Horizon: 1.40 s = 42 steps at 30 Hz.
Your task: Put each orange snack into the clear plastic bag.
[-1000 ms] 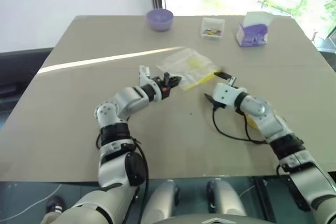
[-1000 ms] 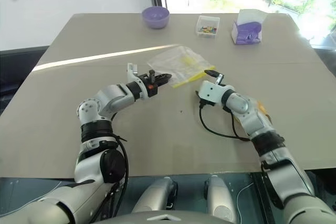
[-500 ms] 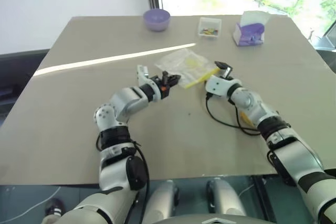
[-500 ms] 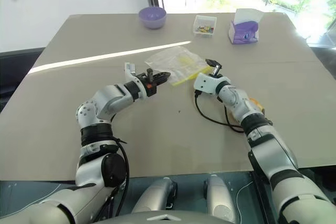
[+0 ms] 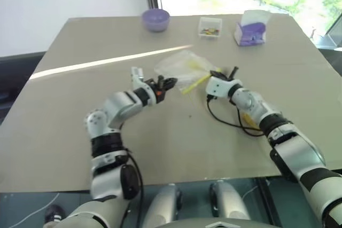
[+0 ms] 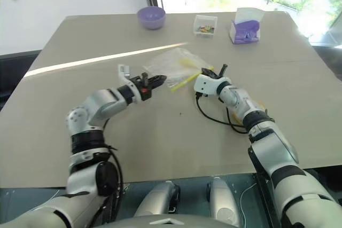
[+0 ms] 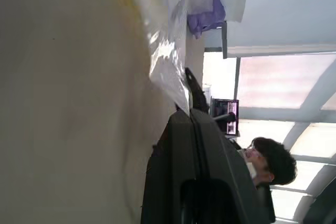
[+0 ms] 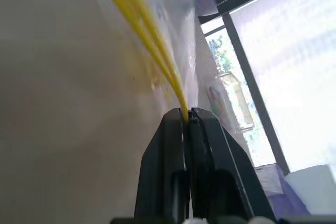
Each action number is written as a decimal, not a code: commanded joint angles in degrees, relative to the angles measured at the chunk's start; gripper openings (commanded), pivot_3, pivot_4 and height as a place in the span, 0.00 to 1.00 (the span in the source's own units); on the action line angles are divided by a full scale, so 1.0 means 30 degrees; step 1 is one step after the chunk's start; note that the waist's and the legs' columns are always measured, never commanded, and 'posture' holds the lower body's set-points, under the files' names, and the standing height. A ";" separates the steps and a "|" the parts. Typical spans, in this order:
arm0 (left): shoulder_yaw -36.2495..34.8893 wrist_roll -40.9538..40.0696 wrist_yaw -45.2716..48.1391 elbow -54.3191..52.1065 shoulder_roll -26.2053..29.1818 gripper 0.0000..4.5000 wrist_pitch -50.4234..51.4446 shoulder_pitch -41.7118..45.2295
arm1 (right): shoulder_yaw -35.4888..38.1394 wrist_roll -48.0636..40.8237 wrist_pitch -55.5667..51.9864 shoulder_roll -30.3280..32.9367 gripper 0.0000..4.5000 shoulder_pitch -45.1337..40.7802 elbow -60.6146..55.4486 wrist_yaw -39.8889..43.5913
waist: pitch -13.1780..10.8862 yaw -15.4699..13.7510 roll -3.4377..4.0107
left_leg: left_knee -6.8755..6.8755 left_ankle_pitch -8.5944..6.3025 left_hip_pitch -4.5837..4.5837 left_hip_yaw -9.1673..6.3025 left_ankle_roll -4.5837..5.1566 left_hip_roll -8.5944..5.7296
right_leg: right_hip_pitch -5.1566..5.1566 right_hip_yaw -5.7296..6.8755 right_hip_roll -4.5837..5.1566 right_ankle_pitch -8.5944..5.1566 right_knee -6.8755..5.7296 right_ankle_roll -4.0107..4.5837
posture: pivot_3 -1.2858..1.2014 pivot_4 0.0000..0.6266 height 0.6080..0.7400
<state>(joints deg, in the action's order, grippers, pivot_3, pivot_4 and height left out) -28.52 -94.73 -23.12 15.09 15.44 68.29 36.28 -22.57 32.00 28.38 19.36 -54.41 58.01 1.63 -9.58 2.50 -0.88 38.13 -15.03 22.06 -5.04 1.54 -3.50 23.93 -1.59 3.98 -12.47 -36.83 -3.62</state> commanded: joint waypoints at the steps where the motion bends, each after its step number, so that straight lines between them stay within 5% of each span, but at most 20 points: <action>1: 0.0794 0.0229 0.3522 -0.2937 0.2800 0.00 0.1829 -0.1139 | 0.0869 -0.1177 -0.0459 0.0935 0.02 0.1129 -0.4053 0.1844 | 0.0000 0.0020 -0.0001 | -0.0011 0.0000 -0.0007 -0.0001 0.0000 0.0006 | 0.0001 0.0000 -0.0005 -0.0001 0.0000 0.0001 | 0.52 0.24 1.00; 5: 0.2546 0.5718 1.1526 -0.8307 0.7218 0.00 -0.0931 -0.2771 | 0.1514 -0.2476 -0.3284 0.2222 0.02 0.3254 -1.0449 0.5806 | -0.0022 -0.0013 0.0024 | -0.0042 0.0001 0.0025 -0.0001 -0.0003 0.0023 | 0.0051 -0.0005 -0.0025 -0.0004 0.0004 0.0007 | 0.52 0.24 1.00; 9: 0.7278 1.4252 1.8903 -1.2588 1.2484 0.25 -0.7284 -0.4342 | 0.1929 -0.2872 -0.8238 0.2683 0.00 0.4855 -1.6201 0.9173 | -0.0041 -0.0111 0.0053 | -0.0053 0.0004 0.0069 0.0010 -0.0010 0.0022 | 0.0083 -0.0001 -0.0020 -0.0003 0.0012 0.0013 | 0.52 0.24 1.00; 12: 0.8571 1.7175 2.0781 -1.3581 1.3352 0.48 -1.0120 -0.4856 | 0.1604 -0.2285 -1.0770 0.1993 0.00 0.4921 -1.7865 0.9726 | -0.0042 -0.0196 0.0064 | -0.0147 0.0003 -0.0015 0.0057 -0.0009 0.0012 | 0.0051 -0.0037 0.0004 -0.0005 0.0026 0.0014 | 0.52 0.24 1.00; 14: 0.9279 1.8895 2.1465 -1.4208 1.3832 0.48 -1.1230 -0.5447 | 0.1236 -0.1915 -1.1833 0.1269 0.00 0.4832 -1.8195 0.9577 | -0.0045 -0.0197 0.0062 | -0.0188 0.0010 -0.0027 0.0054 -0.0019 0.0027 | 0.0055 -0.0036 -0.0002 -0.0006 0.0029 0.0017 | 0.52 0.24 1.00; 22: 1.0081 2.1354 2.0669 -1.5638 1.3552 0.48 -1.0394 -0.4906 | -0.0115 0.0655 -1.5744 -0.1772 0.00 0.4072 -1.7414 0.7749 | -0.0050 -0.0114 0.0053 | -0.0223 0.0024 0.0213 0.0075 -0.0034 0.0041 | 0.0342 -0.0063 -0.0013 -0.0004 0.0001 0.0025 | 0.52 0.24 1.00; 34: 1.1541 2.4073 1.9440 -1.4666 1.1969 0.48 -0.8195 -0.3157 | -0.0430 0.1046 -1.6579 -0.2612 0.00 0.3636 -1.7355 0.7471 | -0.0049 -0.0069 0.0053 | -0.0222 0.0033 0.0264 0.0084 -0.0045 0.0029 | 0.0399 -0.0072 -0.0024 -0.0003 -0.0032 0.0024 | 0.52 0.24 1.00; 42: 0.9882 2.1237 2.0251 -1.4073 1.0978 0.48 -0.3547 -0.1704 | -0.0618 0.1535 -1.8187 -0.3434 0.00 0.3610 -1.7796 0.7387 | -0.0049 -0.0020 0.0051 | -0.0201 0.0039 0.0258 0.0082 -0.0051 0.0036 | 0.0405 -0.0077 -0.0038 -0.0003 -0.0073 0.0024 | 0.52 0.24 1.00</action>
<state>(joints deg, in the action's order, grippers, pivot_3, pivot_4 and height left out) 4.45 -29.28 36.62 -26.68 47.32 55.25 29.01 -24.04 35.81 -25.02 9.85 -42.03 7.40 24.53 -9.72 2.44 -0.72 37.55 -14.91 22.83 -4.81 1.38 -3.39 25.14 -1.82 3.86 -12.48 -37.06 -3.55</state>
